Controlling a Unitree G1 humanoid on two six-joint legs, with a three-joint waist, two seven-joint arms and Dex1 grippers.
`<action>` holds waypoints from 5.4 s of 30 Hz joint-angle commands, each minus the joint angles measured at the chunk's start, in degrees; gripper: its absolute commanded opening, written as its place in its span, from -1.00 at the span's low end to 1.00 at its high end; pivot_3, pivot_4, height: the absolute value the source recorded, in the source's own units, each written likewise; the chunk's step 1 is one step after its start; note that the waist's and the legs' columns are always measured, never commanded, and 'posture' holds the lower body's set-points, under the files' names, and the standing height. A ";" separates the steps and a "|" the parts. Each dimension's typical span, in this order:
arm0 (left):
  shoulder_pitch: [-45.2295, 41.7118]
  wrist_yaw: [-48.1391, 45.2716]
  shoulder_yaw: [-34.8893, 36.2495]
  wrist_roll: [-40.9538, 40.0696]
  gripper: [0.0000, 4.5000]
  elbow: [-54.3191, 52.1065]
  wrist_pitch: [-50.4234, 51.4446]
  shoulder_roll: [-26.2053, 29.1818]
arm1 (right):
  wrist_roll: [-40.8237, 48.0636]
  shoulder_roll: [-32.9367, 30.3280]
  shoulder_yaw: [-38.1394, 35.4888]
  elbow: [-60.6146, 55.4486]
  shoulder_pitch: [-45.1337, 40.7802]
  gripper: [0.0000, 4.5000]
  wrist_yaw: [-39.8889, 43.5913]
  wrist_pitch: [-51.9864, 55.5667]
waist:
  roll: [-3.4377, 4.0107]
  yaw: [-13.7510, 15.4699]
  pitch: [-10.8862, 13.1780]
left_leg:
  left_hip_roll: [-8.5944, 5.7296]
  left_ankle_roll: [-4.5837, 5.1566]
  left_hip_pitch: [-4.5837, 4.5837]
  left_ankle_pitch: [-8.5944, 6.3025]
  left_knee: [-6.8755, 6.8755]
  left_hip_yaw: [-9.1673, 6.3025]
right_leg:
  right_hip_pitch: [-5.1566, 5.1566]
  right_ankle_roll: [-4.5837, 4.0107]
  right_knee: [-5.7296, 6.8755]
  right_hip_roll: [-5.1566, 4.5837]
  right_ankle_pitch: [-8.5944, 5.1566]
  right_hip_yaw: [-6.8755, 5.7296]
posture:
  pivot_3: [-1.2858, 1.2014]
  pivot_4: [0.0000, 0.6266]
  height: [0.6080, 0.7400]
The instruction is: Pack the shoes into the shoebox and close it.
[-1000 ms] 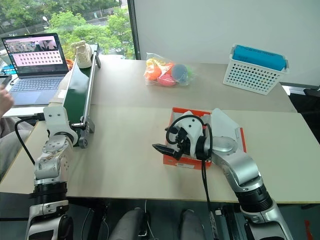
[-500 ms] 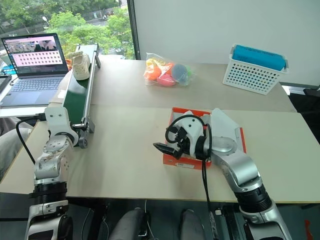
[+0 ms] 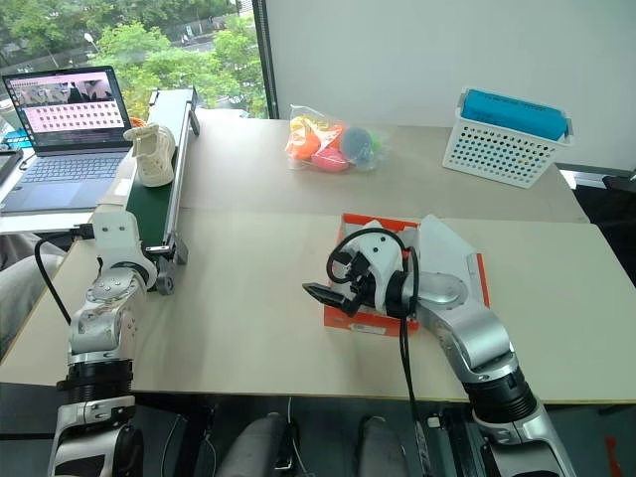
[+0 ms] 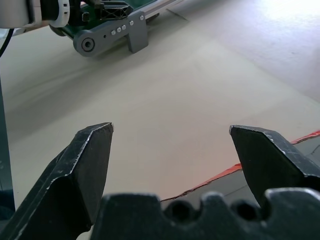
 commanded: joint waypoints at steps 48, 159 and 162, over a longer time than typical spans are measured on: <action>-5.73 -12.88 -6.30 -10.35 0.34 -14.88 3.90 -4.25 | -9.07 -2.29 -2.56 0.92 -7.77 1.00 -7.97 -2.91 | -0.05 0.03 -0.04 | -0.07 -0.26 -0.01 0.20 0.05 0.04 | 0.04 0.00 0.02 -0.02 0.00 0.02 | 0.03 -0.52 0.51; 6.16 -46.74 -21.21 -13.82 0.96 -21.67 -8.06 9.60 | -10.98 -5.50 -33.60 140.00 -89.21 -0.62 -21.65 33.30 | 0.35 -3.16 0.13 | -0.12 0.14 0.02 0.14 -0.48 0.43 | -0.22 -0.13 0.44 -0.05 -0.09 0.27 | 0.03 -0.52 0.51; 6.40 -46.66 -21.11 -13.89 0.96 -22.28 -7.80 9.51 | -11.83 -4.99 -33.58 140.00 -87.65 -0.62 -20.66 29.15 | 0.35 -3.18 0.13 | -0.13 0.17 0.04 0.16 -0.48 0.38 | -0.20 -0.09 0.44 -0.05 -0.07 0.27 | 0.03 -0.52 0.51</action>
